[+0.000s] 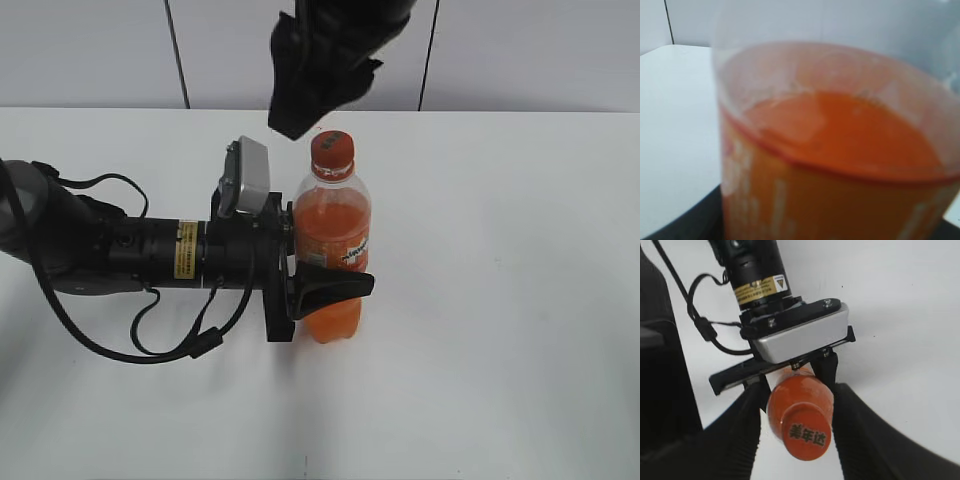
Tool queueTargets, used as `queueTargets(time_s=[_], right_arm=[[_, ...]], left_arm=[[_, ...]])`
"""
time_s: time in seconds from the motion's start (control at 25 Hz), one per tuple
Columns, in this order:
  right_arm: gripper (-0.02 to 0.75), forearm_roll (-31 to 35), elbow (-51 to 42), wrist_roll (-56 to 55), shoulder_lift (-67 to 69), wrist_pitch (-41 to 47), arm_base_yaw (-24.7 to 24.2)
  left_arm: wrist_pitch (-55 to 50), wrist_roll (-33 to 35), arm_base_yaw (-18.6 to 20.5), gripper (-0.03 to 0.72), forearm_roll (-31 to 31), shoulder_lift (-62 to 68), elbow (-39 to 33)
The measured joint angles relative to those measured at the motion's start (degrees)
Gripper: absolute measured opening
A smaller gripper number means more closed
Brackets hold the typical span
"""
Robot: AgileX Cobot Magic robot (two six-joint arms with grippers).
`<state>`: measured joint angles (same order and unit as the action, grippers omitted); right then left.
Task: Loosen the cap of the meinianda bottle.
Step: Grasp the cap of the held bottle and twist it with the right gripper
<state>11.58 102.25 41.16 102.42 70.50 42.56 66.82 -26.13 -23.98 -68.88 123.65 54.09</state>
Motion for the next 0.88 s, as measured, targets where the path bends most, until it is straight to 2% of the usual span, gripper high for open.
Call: queueTargets(time_s=[0.4,0.68,0.88], right_arm=[[0.355,0.4,3.7,-46.0,-0.2,0.0,0.0],[0.37,-2.7,3.6,-61.2,-1.5,0.0,0.0],[0.375,-3.9,1.1,-64.5,-2.3,0.0,0.0]], left_arm=[[-0.9,0.0,0.0,0.415,0.0,-0.1,0.0],[-1.9,-0.3,-0.1,0.415,0.0,-0.4,0.0],[-2.0,-0.4,-0.1,0.415,0.1,-0.4,0.0]])
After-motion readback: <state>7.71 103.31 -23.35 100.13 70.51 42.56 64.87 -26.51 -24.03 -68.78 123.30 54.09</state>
